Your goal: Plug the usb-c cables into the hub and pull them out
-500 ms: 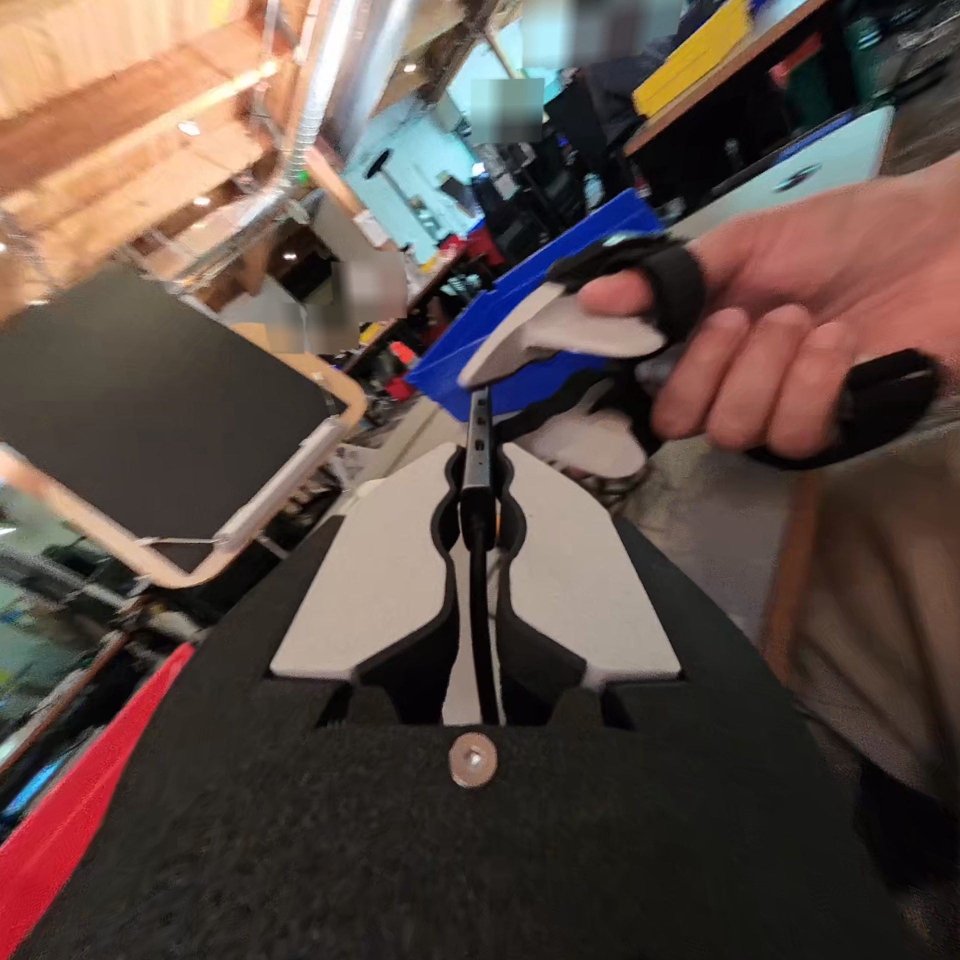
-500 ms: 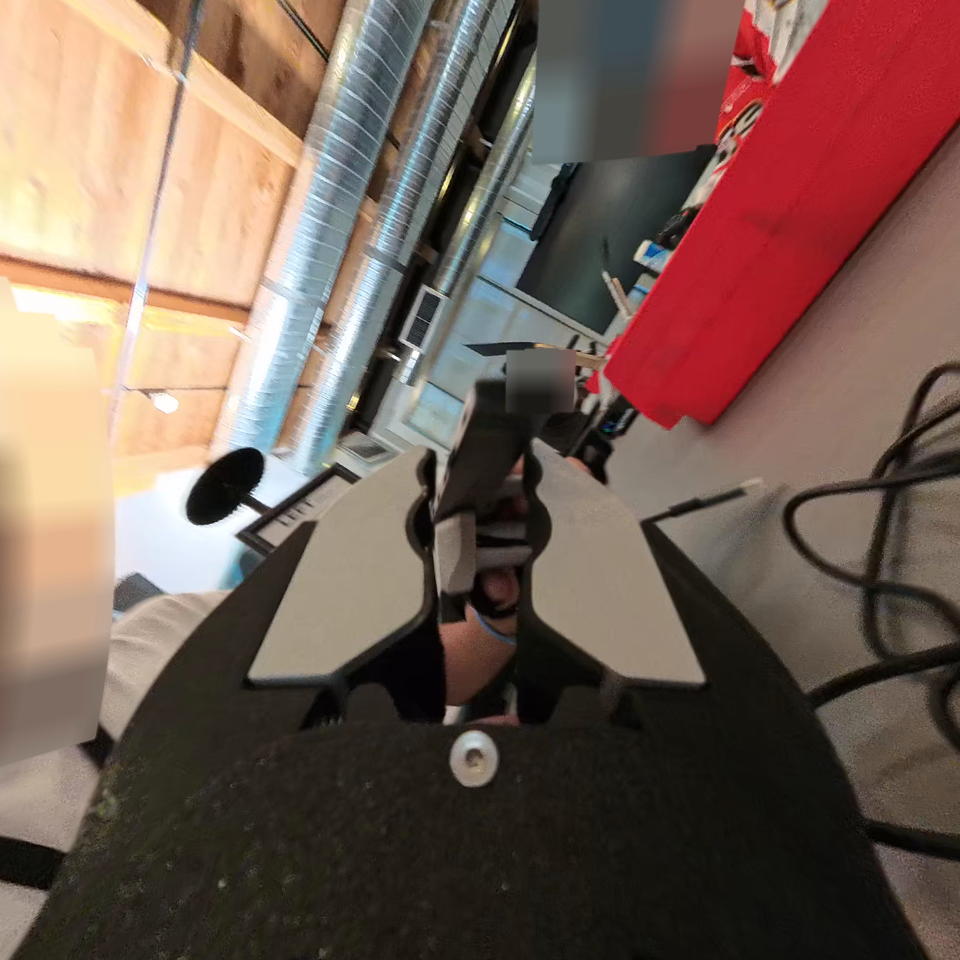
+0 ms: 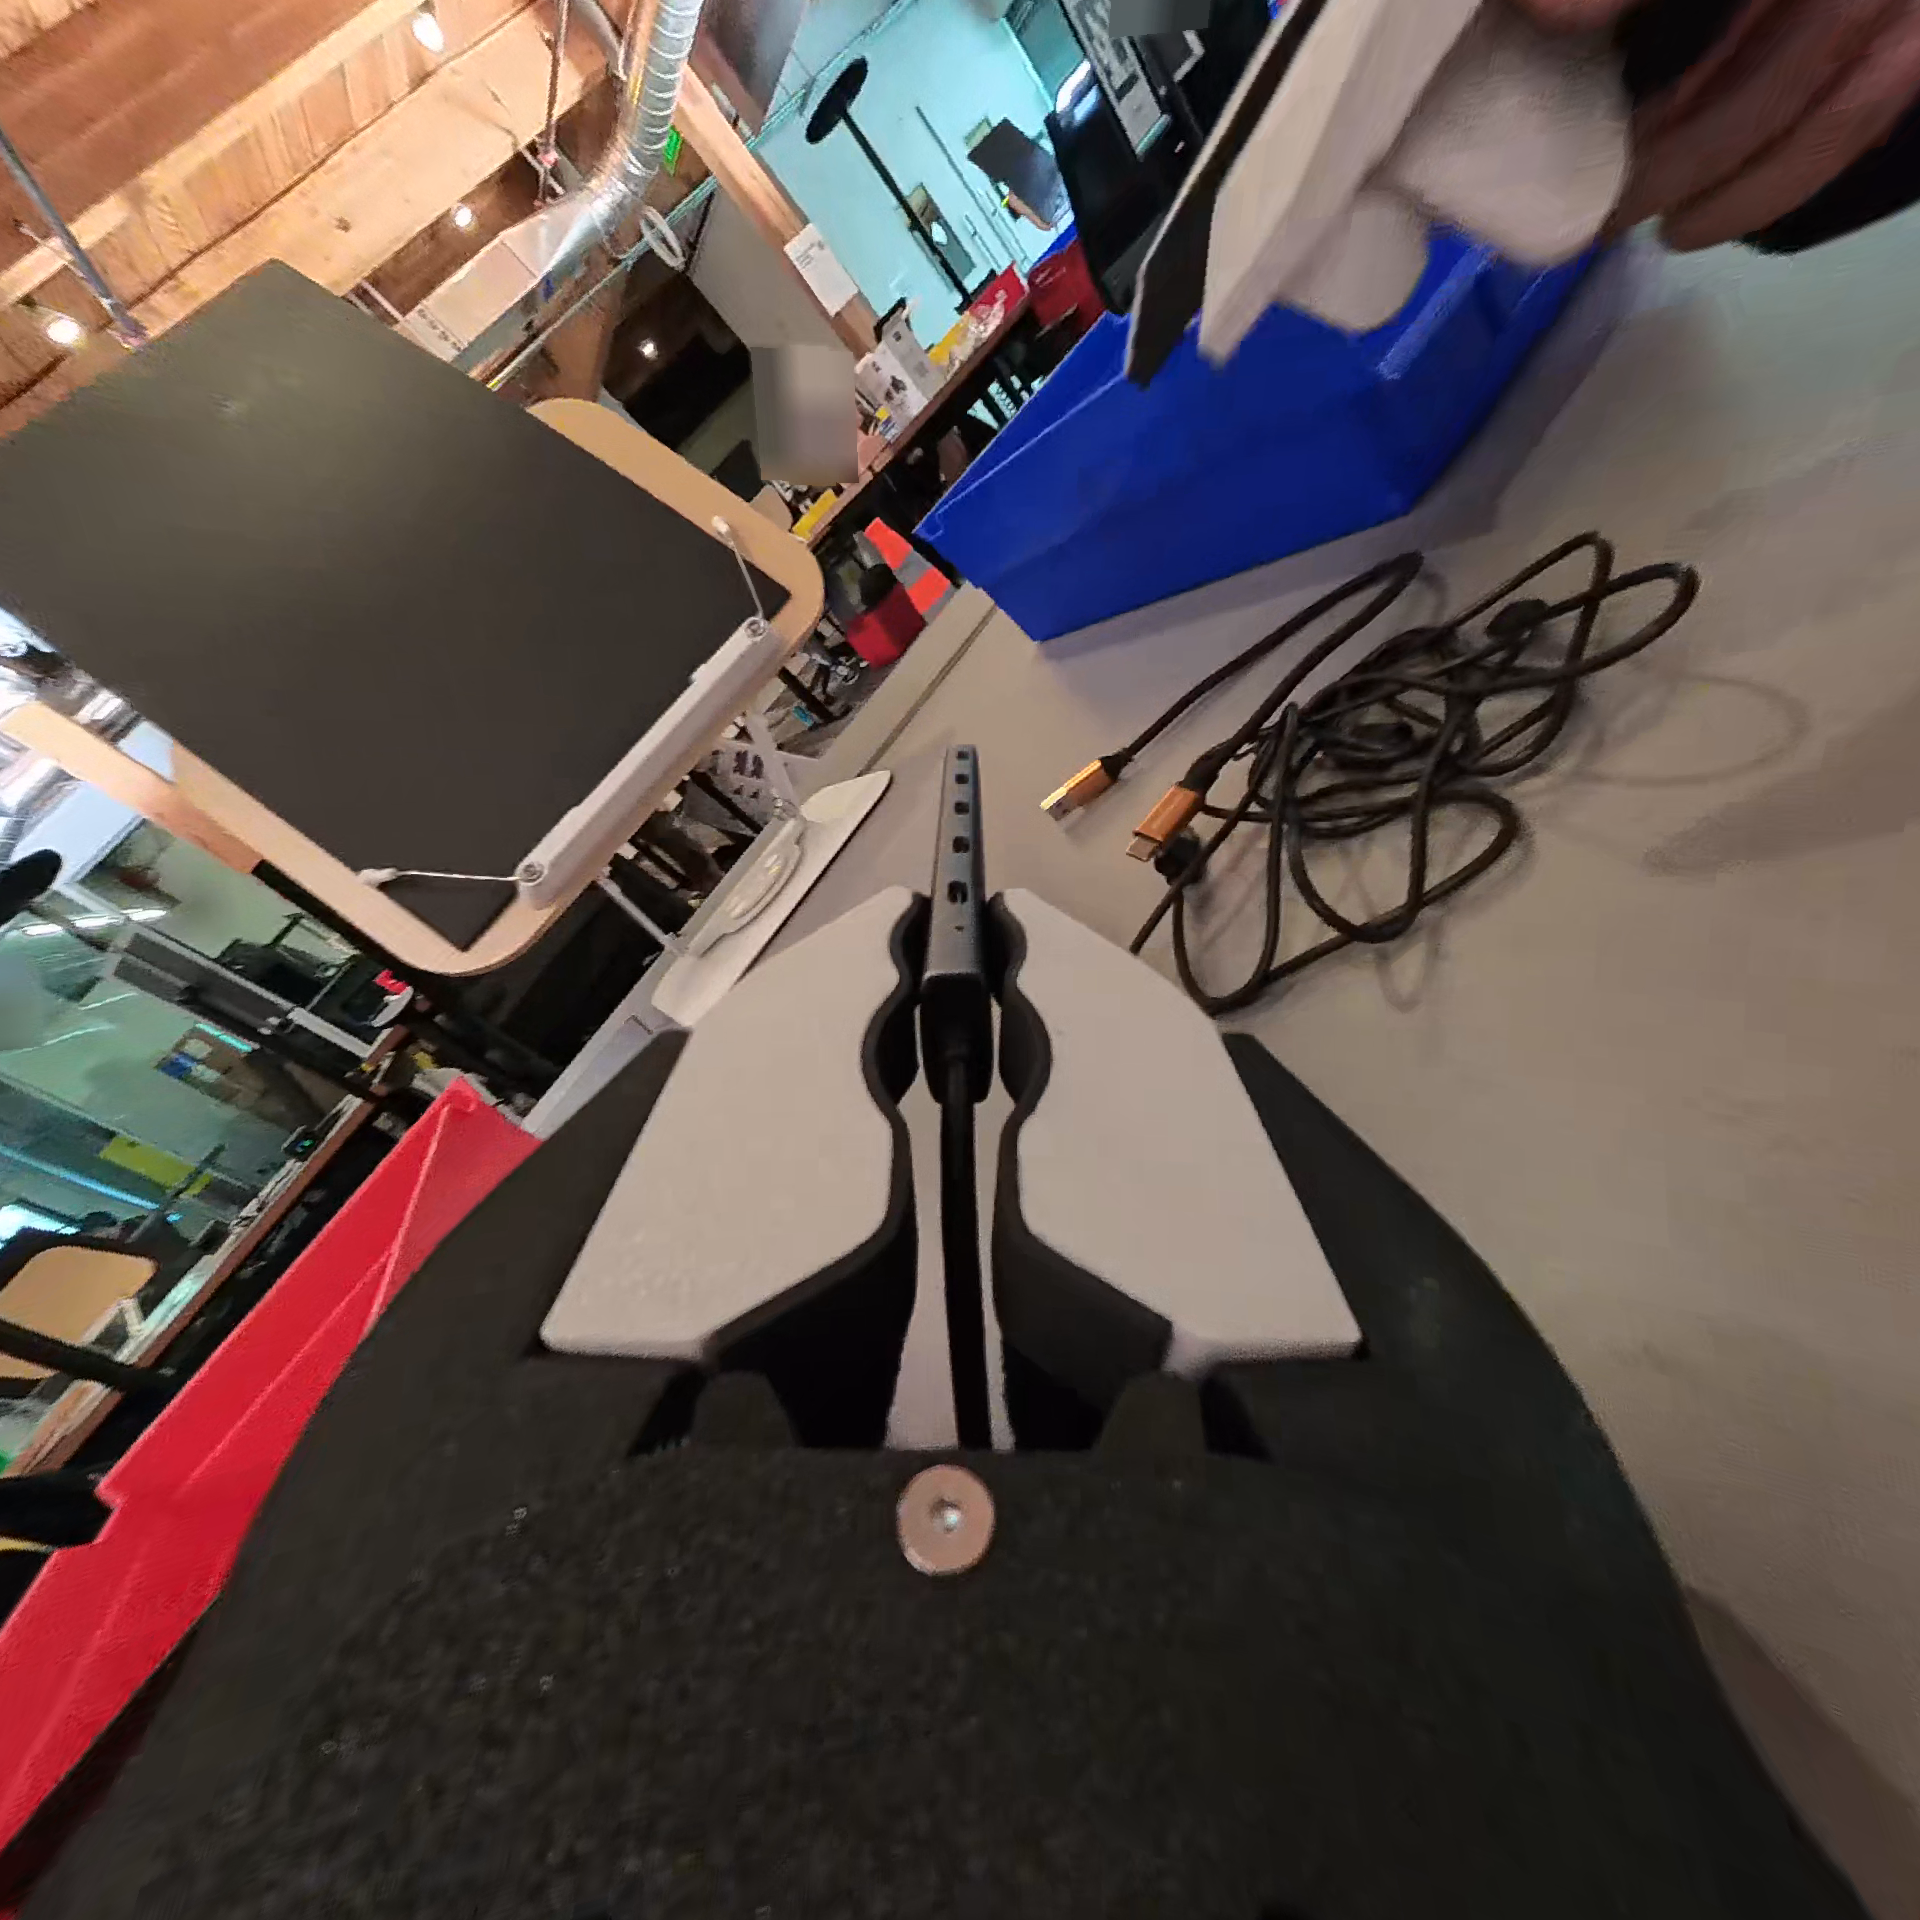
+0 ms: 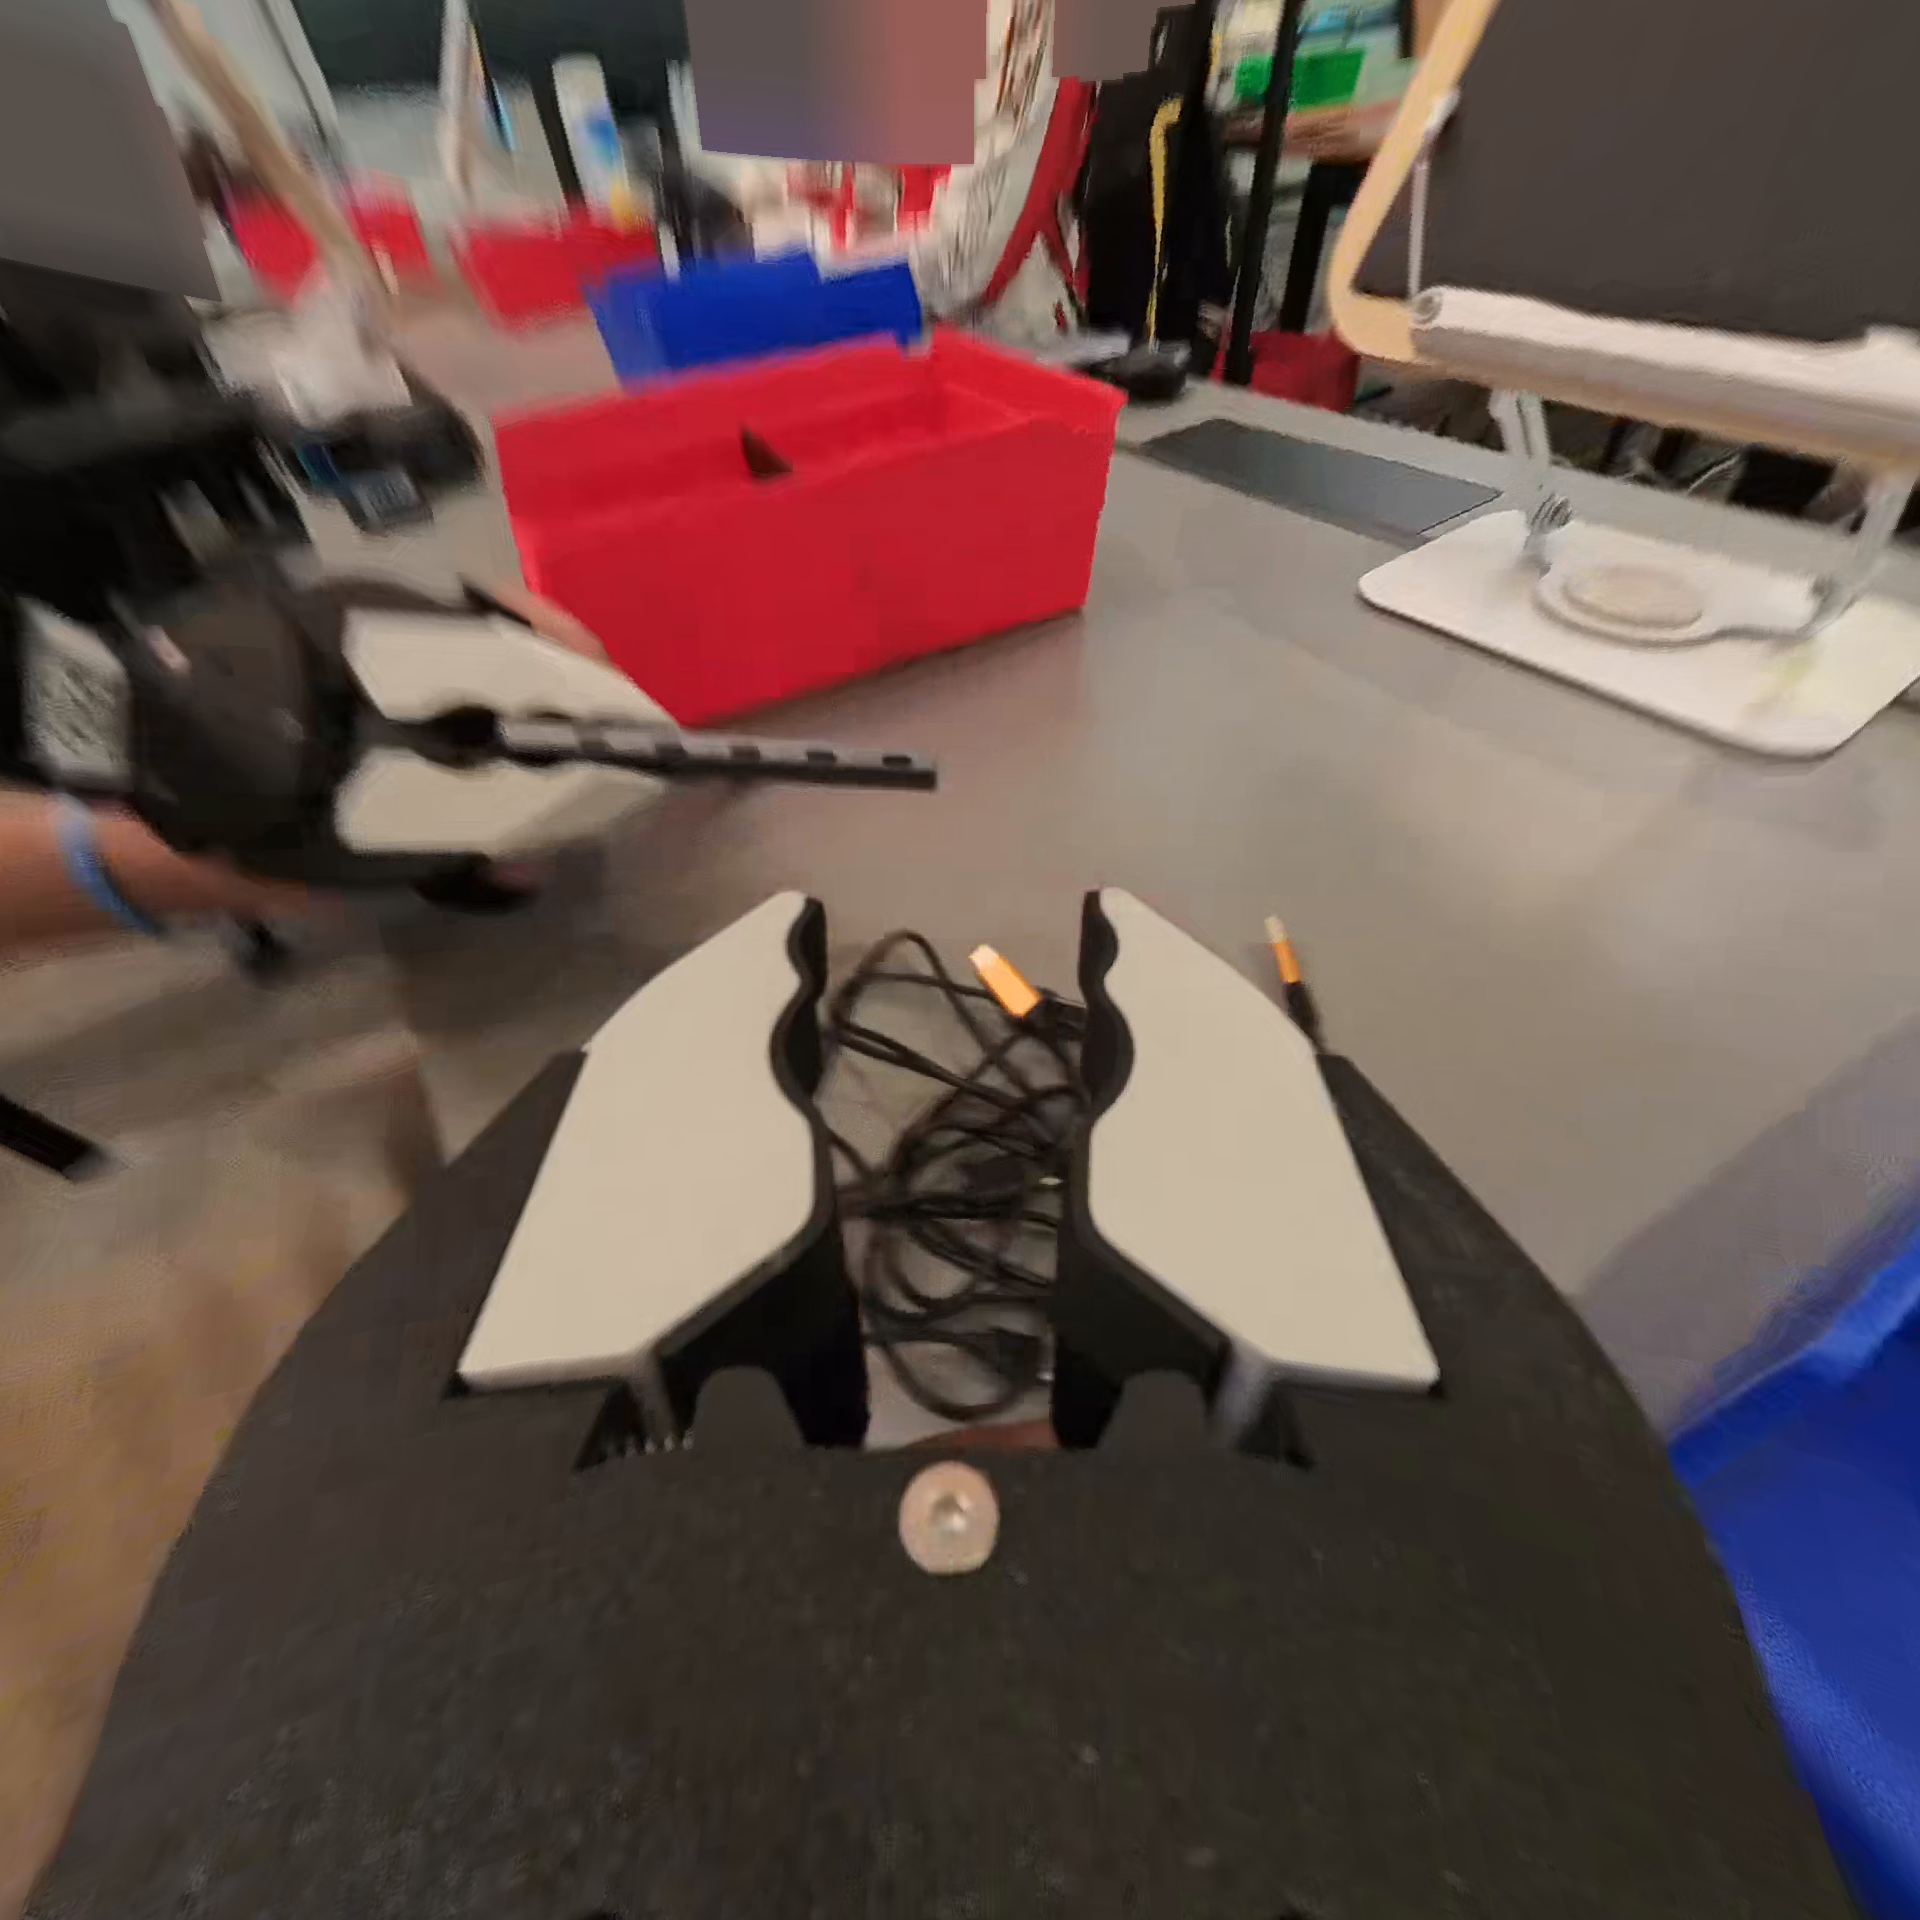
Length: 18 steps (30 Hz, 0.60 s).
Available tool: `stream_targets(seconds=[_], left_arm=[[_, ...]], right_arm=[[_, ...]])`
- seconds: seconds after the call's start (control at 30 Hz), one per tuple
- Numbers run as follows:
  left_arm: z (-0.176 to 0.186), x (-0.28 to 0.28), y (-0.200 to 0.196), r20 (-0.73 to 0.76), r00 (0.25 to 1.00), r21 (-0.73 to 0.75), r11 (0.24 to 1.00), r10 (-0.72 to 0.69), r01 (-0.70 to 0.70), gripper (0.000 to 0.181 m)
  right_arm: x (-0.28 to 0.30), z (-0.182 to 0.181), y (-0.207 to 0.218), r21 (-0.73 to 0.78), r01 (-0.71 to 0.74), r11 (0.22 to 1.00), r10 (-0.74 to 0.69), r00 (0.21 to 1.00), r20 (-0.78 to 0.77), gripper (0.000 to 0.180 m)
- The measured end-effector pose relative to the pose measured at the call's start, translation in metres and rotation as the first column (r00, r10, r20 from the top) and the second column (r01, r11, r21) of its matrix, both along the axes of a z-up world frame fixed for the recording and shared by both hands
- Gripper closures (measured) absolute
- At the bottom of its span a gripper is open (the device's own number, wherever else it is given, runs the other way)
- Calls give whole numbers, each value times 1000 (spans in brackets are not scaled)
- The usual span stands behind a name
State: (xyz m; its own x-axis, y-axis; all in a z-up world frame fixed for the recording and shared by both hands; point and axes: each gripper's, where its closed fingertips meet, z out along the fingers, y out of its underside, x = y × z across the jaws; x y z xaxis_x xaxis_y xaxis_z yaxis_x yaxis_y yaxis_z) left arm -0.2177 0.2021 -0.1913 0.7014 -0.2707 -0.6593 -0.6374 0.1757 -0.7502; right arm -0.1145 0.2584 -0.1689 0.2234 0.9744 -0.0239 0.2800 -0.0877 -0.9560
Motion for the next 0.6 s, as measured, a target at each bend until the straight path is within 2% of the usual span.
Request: stream_targets(seconds=[0.03, 0.07, 0.1, 0.17, 0.33, 0.5, 0.6], left_arm=[[2, 1, -1, 9, 1000, -1, 1000, -12, 12, 172], [4, 1, -2, 16, 1000, 7, 1000, -16, 16, 172], [6, 1, -3, 20, 1000, 15, 1000, -20, 19, 172], [7, 0, -4, 21, 999, 17, 1000, -25, 25, 172], [13, -2, -6, 52, 998, 34, 999, -35, 33, 172], [12, -3, -7, 53, 998, 46, 998, -40, 37, 172], [14, 0, -11, 61, 996, 50, 997, -59, 55, 172]], right_arm=[[-4, -8, 1, 94, -39, 995, 26, 991, 127, 136], [-7, -20, 1, 168, -109, 980, 60, 960, 272, 152], [-10, -32, 3, 220, -169, 961, 72, 918, 389, 156], [-19, -49, 12, 250, -232, 940, 68, 847, 527, 143], [-31, -75, 33, 310, -326, 893, 41, 746, 665, 155], [-33, -96, 32, 307, -323, 895, 32, 734, 678, 157], [-34, -99, 30, 328, -323, 888, 26, 747, 664, 173]])
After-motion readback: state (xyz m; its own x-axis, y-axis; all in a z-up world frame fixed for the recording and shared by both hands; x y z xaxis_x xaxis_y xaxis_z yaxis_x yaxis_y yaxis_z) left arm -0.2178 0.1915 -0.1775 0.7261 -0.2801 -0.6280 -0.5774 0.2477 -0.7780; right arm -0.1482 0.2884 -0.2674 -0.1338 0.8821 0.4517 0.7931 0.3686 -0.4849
